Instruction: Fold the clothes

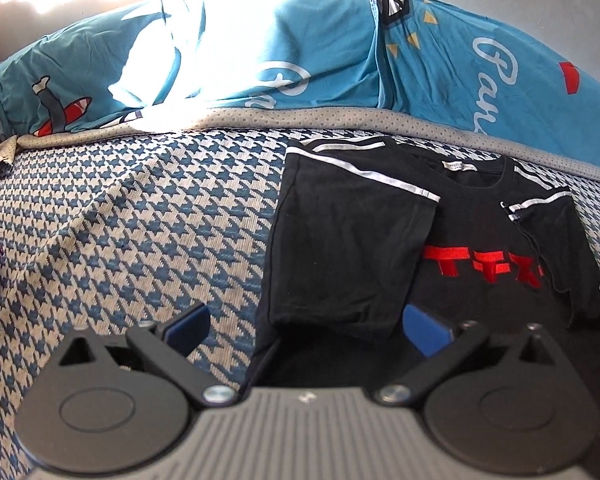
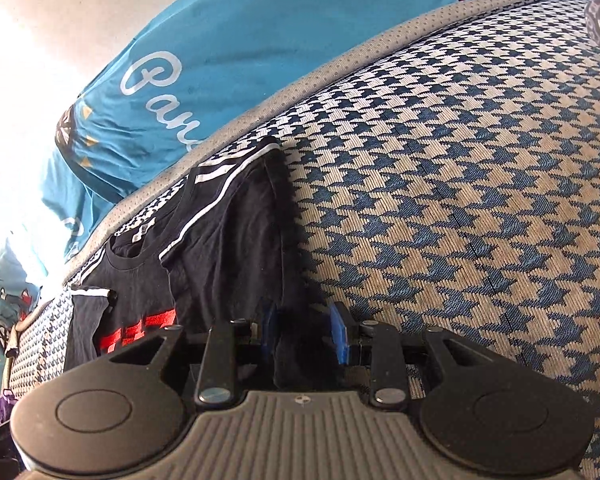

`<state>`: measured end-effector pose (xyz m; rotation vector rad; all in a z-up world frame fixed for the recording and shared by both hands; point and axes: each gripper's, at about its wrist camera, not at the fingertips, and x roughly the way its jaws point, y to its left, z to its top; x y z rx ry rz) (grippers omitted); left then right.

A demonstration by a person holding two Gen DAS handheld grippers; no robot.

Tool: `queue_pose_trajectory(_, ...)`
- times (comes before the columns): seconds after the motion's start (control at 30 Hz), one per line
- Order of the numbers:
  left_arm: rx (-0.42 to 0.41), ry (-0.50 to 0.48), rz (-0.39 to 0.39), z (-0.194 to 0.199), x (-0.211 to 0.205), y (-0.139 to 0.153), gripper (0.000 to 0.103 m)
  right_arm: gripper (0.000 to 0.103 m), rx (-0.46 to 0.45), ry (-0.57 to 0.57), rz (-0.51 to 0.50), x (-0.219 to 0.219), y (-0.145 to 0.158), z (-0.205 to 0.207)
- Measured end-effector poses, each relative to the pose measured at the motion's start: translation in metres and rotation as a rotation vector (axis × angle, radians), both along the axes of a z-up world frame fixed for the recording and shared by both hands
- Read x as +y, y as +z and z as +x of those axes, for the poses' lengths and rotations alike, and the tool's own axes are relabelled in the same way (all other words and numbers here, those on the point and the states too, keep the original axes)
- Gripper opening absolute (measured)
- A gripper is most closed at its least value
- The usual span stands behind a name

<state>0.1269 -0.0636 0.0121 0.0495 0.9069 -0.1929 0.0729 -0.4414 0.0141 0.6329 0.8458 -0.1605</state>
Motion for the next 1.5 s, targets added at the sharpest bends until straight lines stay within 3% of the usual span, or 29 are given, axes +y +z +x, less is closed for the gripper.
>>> queue_pose_trajectory(0.27,0.033,-0.014,0.009,0.004,-0.008,-0.012,0.103,0.034,-0.032,-0.015,0.046,-0.001,-0.004,-0.001)
queue_pose_trajectory(0.7,0.072,-0.018,0.007,0.012,-0.015,-0.025,0.103,0.033,-0.102,-0.001,0.105,0.002,-0.009,0.005)
queue_pose_trajectory(0.83,0.075,-0.015,0.005,0.015,-0.015,-0.026,0.103,0.032,-0.131,0.023,0.061,0.008,-0.01,0.009)
queue_pose_trajectory(0.97,0.074,-0.013,0.011,0.015,-0.014,-0.026,0.103,0.009,-0.138,0.027,0.037,0.011,-0.01,0.011)
queue_pose_trajectory(1.5,0.062,0.018,0.014,0.015,0.003,-0.024,0.103,0.007,-0.256,0.111,-0.113,0.073,0.033,0.015)
